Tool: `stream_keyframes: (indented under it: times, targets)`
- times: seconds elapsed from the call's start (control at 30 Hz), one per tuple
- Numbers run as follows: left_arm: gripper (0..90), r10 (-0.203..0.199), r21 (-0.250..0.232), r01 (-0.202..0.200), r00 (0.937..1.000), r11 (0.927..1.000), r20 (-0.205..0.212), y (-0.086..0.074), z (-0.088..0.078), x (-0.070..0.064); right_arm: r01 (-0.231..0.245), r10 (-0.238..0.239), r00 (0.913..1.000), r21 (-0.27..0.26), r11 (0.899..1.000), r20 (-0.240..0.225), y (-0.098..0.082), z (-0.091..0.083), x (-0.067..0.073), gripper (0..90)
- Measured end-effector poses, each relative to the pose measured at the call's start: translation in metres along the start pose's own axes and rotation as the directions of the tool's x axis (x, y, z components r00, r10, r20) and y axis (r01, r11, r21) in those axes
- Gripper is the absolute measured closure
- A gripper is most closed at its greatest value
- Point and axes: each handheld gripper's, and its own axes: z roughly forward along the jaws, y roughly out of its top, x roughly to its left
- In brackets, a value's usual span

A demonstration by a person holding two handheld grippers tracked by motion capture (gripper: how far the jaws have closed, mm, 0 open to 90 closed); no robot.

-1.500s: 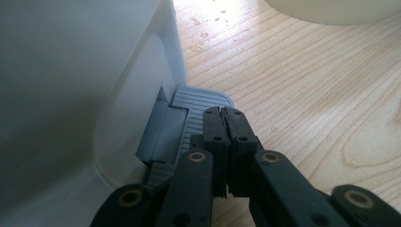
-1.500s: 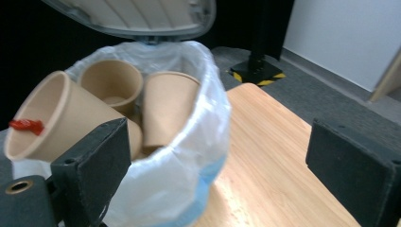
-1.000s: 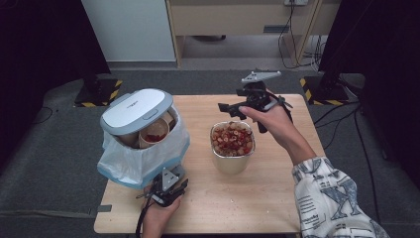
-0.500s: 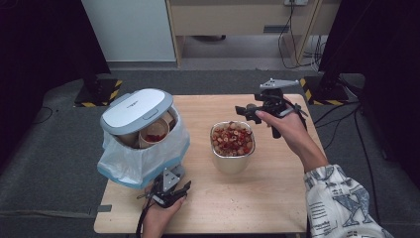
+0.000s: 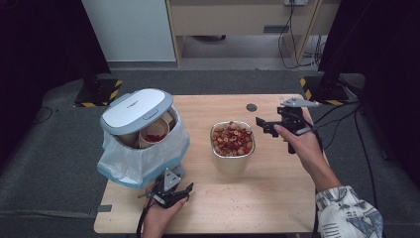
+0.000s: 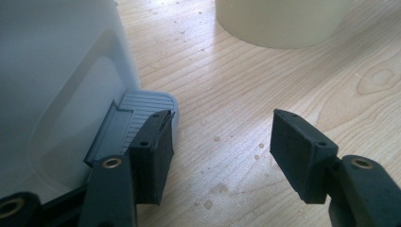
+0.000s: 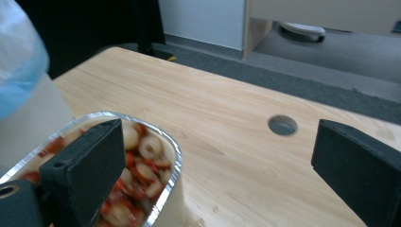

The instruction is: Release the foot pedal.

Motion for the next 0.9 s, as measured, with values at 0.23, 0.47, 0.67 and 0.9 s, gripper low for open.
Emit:
stream_keyframes:
  times: [0.23,0.47,0.67,0.9]
  targets:
    - [37.1,0.01,-0.001,-0.01,0.9999,1.0,0.01,0.0,0.001,0.0,-0.023,0.022,0.9987,0.022,0.999,0.046,-0.033,-0.005,-0.011,4.3]
    - [36.1,0.013,0.001,-0.013,0.9998,0.9999,0.015,0.0,0.002,-0.001,-0.043,0.039,0.9966,0.05,0.998,0.072,-0.064,-0.006,-0.015,4.3]
    - [35.6,0.013,0.007,-0.013,0.9997,0.9999,0.02,0.0,0.002,-0.001,-0.063,0.055,0.9929,0.08,0.995,0.106,-0.083,-0.005,-0.018,4.5]
    - [34.8,0.016,0.01,-0.016,0.9995,0.9998,0.026,0.0,0.003,-0.002,-0.094,0.068,0.9838,0.156,0.983,0.166,-0.111,0.003,-0.027,5.1]
